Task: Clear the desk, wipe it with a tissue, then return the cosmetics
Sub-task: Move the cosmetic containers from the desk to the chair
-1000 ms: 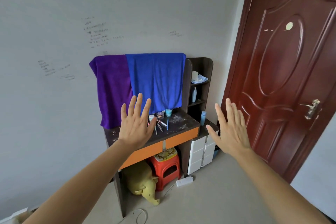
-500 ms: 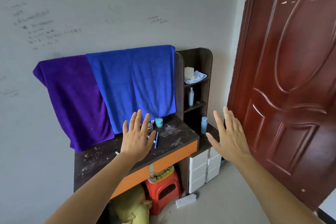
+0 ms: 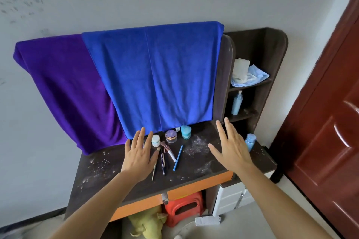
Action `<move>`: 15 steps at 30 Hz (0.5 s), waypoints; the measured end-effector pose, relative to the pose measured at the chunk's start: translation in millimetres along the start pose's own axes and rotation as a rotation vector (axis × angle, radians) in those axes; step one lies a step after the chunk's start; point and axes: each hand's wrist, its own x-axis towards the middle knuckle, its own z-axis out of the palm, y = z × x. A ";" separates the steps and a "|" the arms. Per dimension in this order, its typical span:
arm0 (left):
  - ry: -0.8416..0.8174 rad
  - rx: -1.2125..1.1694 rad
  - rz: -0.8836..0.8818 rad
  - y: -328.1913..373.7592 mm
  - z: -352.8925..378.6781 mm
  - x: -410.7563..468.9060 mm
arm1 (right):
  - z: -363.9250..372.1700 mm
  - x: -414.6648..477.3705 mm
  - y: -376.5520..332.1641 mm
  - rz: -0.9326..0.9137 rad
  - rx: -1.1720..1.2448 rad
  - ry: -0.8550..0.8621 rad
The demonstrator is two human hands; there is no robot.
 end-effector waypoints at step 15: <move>-0.111 -0.245 -0.069 -13.6 126.8 197.0 | 126.6 193.8 45.9 -0.074 -0.015 -0.265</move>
